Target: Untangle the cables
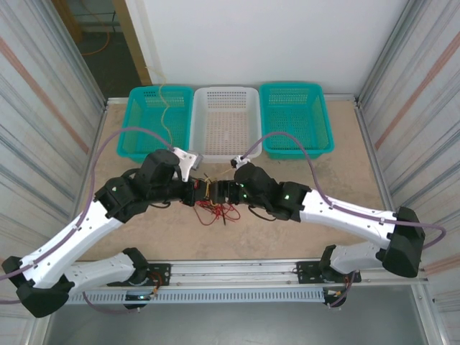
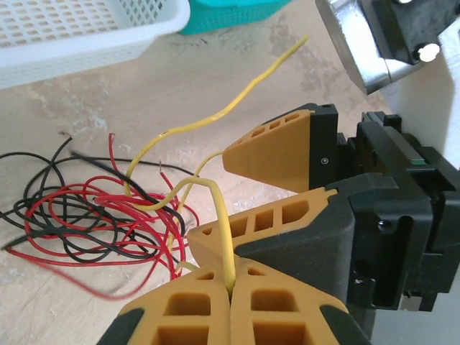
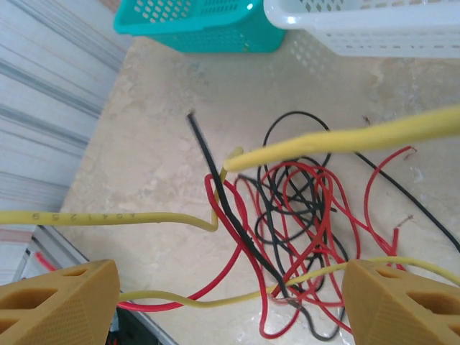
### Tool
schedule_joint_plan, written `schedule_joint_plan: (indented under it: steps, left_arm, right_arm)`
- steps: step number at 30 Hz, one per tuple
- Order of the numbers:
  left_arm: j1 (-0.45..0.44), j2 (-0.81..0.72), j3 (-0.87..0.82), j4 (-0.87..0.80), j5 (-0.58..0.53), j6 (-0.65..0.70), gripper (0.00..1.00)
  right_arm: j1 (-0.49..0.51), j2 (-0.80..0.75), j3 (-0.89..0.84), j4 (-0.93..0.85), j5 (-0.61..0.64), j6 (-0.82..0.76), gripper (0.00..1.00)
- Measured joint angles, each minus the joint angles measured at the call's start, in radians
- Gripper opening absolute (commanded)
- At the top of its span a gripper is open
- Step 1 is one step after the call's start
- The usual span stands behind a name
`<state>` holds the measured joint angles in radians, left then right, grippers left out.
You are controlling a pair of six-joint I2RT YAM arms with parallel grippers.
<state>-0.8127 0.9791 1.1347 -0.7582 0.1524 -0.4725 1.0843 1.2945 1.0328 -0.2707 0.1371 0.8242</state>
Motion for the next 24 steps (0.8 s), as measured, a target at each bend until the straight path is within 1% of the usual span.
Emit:
schedule_joint_plan:
  steps: [4,7,9,14,19,22,24]
  left_arm:
    - [0.018,-0.003,0.001,-0.007,-0.011,-0.005,0.0]
    - [0.013,-0.006,0.019,0.001,0.016,-0.011,0.0]
    - [0.013,-0.014,0.037,0.005,0.032,-0.012,0.0]
    - [0.022,-0.052,0.085,0.006,0.05,-0.012,0.0]
    - [0.029,-0.084,0.136,0.008,0.057,-0.01,0.0]
    - [0.032,-0.097,0.14,0.006,0.058,-0.01,0.0]
    - [0.044,-0.098,0.136,0.008,0.061,-0.01,0.0]
  right_arm:
    - [-0.026,0.066,0.024,0.013,-0.011,0.002,0.78]
    - [-0.061,0.13,0.011,0.032,-0.03,0.025,0.73]
    - [-0.08,0.171,-0.01,0.035,-0.041,0.05,0.72]
    - [-0.092,0.25,-0.017,-0.03,-0.048,0.106,0.7]
    - [-0.09,0.257,-0.008,-0.126,-0.031,0.134,0.69]
    - [-0.076,0.248,0.023,-0.182,0.011,0.136,0.7]
    - [-0.047,0.219,0.053,-0.209,0.052,0.135,0.71]
